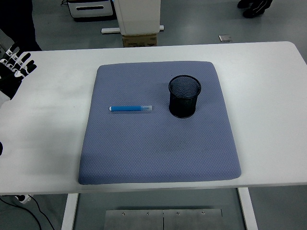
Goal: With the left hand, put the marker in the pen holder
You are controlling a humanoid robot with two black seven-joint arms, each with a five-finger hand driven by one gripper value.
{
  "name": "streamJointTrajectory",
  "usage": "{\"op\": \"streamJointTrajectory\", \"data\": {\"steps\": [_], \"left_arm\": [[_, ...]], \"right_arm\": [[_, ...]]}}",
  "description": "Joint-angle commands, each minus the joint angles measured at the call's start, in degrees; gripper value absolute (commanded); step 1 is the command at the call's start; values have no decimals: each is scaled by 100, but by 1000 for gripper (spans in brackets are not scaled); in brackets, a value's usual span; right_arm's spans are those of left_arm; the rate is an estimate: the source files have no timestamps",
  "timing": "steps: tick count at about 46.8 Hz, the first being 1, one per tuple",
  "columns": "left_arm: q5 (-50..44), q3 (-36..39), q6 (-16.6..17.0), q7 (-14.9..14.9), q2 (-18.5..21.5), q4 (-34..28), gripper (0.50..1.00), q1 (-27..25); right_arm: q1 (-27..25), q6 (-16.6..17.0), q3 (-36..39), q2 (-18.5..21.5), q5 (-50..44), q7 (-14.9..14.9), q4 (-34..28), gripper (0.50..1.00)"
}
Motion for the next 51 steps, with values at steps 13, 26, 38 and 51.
{"op": "streamJointTrajectory", "data": {"steps": [13,26,38,51], "left_arm": [[4,41,40,66,-4,-45,1000,-194],[92,1402,76,84,22,-62,1000,-967],[92,2616,76,57,364,-782,1000,-1715],[329,3486,75,13,505,-1354,1000,-2382]], "right_arm": [[0,2,-2,0,0,0,0,1000],[0,2,-2,0,0,0,0,1000],[0,2,-2,0,0,0,0,1000],[0,-7,-2,0,0,0,0,1000]]}}
